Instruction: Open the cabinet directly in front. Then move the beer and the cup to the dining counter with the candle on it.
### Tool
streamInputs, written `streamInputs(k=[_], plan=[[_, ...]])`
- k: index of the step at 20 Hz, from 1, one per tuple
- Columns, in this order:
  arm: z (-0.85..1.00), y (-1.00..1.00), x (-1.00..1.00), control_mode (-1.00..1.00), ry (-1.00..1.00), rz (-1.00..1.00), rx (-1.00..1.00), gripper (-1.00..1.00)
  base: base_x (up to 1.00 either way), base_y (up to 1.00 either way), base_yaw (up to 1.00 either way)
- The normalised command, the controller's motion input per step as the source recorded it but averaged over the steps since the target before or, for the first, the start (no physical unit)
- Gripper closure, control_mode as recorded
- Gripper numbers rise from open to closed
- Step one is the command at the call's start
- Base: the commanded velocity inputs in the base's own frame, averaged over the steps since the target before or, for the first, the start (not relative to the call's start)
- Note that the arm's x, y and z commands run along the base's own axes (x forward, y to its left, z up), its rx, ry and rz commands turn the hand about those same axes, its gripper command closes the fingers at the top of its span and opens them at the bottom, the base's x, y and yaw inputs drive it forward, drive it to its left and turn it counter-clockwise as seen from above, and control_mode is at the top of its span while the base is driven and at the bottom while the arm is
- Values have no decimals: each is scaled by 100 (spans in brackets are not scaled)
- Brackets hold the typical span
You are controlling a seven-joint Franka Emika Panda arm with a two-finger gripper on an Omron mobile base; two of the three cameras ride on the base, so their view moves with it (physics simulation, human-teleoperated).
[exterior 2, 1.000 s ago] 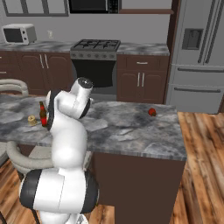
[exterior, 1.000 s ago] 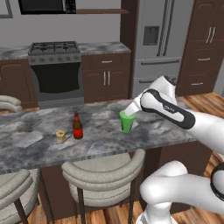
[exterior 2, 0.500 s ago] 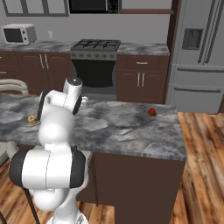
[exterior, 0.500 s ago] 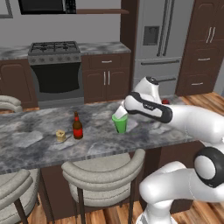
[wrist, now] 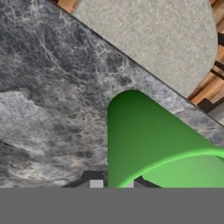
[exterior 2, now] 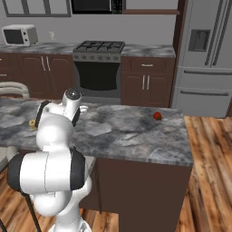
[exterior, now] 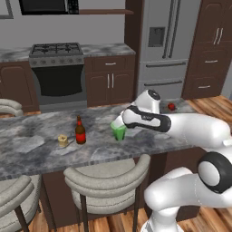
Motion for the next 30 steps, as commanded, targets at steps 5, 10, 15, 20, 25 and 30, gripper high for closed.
streamInputs(k=[5, 10, 15, 20, 25, 30], plan=[[-10, 27, 27, -100, -4, 0, 4, 100, 0, 0, 0], [-20, 7, 48, -100, 0, 0, 0, 100, 0, 0, 0], [-21, 14, 44, -100, 0, 0, 1, 100, 0, 0, 0], [-38, 13, 30, -100, 0, 0, 0, 100, 0, 0, 0], [-52, 0, 30, -100, -5, 0, 0, 100, 0, 0, 0], [-54, 0, 35, -100, -7, 1, 0, 100, 0, 0, 0]])
